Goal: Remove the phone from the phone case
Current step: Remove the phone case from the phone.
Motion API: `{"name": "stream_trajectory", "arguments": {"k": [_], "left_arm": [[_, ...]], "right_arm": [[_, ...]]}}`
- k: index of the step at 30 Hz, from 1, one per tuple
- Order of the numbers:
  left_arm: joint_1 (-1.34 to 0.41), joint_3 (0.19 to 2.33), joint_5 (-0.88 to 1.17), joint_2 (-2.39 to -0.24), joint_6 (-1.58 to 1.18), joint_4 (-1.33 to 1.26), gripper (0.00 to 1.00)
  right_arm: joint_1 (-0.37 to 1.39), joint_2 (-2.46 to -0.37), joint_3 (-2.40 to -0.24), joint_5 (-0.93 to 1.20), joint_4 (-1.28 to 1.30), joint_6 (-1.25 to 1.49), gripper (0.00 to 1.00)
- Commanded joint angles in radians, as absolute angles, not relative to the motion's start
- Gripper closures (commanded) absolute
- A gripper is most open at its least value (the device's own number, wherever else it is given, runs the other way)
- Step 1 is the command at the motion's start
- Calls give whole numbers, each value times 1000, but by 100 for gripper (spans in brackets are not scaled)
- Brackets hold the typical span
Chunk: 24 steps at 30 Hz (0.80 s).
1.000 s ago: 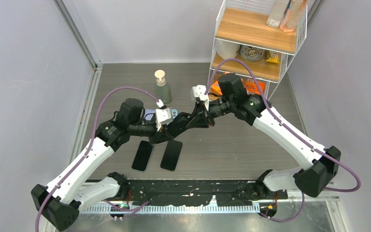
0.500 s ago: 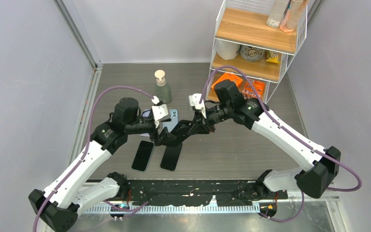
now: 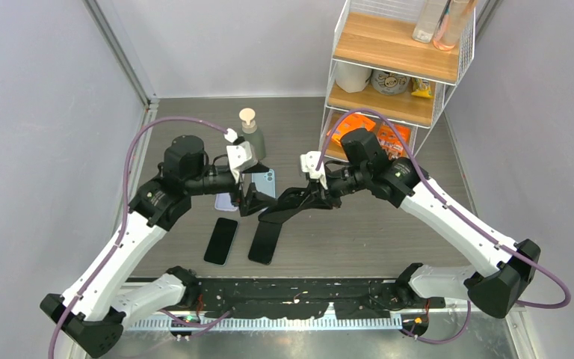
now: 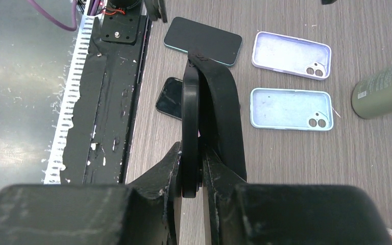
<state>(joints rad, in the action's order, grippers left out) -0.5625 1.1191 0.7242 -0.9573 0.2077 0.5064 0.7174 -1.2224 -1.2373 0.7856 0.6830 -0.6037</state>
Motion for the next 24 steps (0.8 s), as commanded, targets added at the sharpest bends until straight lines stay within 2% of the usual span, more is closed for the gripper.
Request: {"name": "stream_trajectory", "arguments": {"k": [1,19,24], "left_arm": [[-558,1171,815,-987,90,422,14],[-570,1159,872,-1106,-115,264,33],[-583,1151,865,-1120,-109,264,35]], "right_arm": [[721,-1193,-1250,806,633,-624,95],[721,-1195,-1239,817,626,-621,95],[721,-1190,-1238,814,625,-620,95]]}}
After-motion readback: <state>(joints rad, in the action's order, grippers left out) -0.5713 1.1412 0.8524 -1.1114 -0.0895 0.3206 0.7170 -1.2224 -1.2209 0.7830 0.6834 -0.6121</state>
